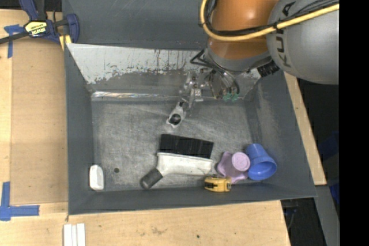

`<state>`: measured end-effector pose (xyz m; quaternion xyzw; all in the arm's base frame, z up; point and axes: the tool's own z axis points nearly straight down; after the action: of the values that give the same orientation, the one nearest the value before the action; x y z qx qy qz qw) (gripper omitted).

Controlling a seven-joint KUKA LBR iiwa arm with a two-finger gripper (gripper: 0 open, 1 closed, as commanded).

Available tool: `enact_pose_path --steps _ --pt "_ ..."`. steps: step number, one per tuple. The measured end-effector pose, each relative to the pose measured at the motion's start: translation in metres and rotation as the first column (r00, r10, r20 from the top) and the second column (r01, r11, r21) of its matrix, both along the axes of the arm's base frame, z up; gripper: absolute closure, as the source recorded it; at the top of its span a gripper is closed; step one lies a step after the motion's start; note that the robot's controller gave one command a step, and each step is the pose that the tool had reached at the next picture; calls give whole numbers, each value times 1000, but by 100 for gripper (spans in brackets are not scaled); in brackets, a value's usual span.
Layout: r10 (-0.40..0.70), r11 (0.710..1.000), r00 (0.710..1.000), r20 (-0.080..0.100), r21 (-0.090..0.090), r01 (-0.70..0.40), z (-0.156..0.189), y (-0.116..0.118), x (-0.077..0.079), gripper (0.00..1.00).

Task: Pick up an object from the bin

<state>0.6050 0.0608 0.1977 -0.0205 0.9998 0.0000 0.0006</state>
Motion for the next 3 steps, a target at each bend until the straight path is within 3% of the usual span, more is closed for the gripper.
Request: enact_pose_path --steps 1,2,3 --pt "-60 998 998 3 1 60 17 -7 -6 0" --pt "-94 996 996 2 1 94 1 -11 -10 0" --pt "30 1000 1000 9 0 -30 -56 -6 -1 0"
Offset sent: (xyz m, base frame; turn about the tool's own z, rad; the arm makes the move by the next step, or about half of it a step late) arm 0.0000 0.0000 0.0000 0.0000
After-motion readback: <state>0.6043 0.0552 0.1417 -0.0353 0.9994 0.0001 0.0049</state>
